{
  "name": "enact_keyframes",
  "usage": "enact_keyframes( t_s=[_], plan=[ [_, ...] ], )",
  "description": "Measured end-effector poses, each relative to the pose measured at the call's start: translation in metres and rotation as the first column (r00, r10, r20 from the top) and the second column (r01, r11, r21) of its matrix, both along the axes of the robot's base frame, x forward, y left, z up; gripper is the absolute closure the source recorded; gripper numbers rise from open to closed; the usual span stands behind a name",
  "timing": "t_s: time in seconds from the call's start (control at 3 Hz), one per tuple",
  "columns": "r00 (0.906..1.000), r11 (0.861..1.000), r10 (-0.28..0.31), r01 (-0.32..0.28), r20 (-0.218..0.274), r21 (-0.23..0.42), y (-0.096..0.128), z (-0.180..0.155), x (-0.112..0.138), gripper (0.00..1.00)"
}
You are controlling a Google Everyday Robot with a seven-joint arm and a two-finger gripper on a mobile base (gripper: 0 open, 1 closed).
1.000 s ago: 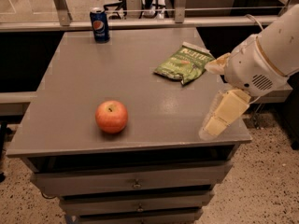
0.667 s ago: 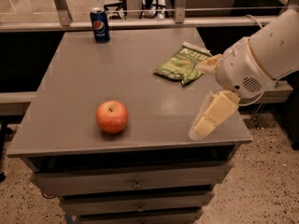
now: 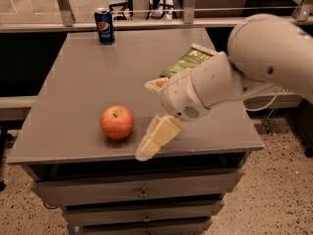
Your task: Move apple near green jalapeno chip bag
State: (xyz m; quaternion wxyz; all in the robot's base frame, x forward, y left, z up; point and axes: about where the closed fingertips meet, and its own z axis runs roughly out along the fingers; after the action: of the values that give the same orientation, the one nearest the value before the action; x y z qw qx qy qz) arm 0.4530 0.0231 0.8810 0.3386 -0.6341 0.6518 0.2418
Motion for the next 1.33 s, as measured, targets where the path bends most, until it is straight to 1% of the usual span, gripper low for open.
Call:
enact_keyframes(
  t_s=[0.33,0.67,1.0,1.33],
  plan=[
    [0.9992,0.995,0.039,-0.038,-0.004,0.091,0.048,-0.015,0.004,0.00],
    [0.9993,0.988,0.038,-0.037,-0.003,0.147,0.075,-0.020,0.011,0.18],
    [0.9997,0.984,0.022,-0.023,0.011,0.176,0.083,-0.023,0.016,0.41],
    [0.9996,0.983,-0.009,0.004,0.028,0.185,0.075,-0.022,0.024,0.65]
  ],
)
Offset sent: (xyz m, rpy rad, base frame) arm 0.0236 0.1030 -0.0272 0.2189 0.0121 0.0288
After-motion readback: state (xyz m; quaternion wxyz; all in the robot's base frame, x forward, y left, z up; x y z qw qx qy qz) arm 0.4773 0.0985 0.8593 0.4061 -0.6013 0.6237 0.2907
